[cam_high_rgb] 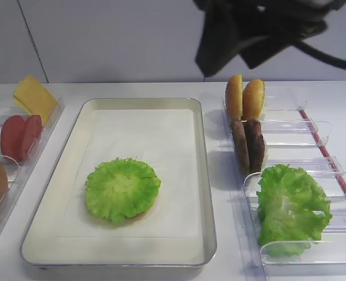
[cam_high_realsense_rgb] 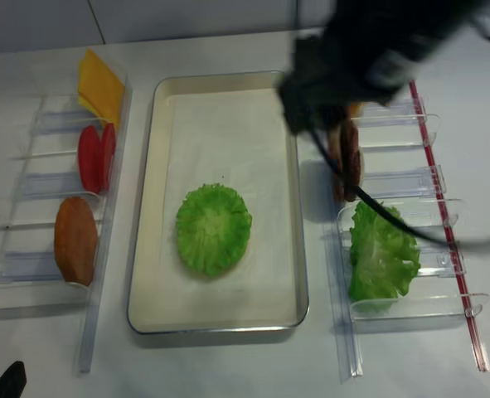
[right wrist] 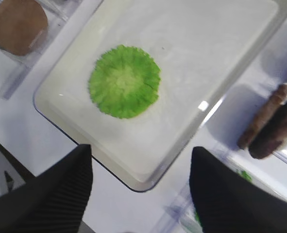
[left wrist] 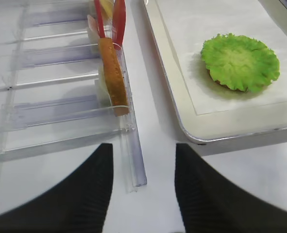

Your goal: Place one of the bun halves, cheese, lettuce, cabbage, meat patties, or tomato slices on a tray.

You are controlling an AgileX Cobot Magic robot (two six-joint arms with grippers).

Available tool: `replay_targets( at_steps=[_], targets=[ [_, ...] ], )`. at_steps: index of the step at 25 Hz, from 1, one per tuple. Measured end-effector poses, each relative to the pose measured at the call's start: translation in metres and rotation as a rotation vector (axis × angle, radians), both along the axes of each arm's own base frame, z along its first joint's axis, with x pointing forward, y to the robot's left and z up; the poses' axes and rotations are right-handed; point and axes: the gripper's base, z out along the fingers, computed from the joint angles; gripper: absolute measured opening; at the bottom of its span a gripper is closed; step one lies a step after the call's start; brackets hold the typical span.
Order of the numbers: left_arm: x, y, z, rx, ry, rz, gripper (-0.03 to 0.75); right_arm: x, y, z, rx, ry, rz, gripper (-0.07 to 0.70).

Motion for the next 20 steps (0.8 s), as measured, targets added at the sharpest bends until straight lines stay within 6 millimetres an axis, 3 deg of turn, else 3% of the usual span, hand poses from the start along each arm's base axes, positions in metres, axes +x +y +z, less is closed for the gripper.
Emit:
replay_targets(
  at_steps=[9, 16, 20],
  targets=[
    [0.0, 0.0, 0.0, 0.0, 0.0, 0.0, 0.288, -0.073, -0.08, -0.002, -0.1, -0.195, -0.08, 0.448],
    [0.0, 0.0, 0.0, 0.0, 0.0, 0.0, 0.288, -0.124, -0.139, -0.002, -0.042, -0.322, -0.365, 0.448],
    [0.0, 0.0, 0.0, 0.0, 0.0, 0.0, 0.288, -0.159, -0.155, -0.015, -0.021, -0.39, -0.504, 0.448]
  ],
)
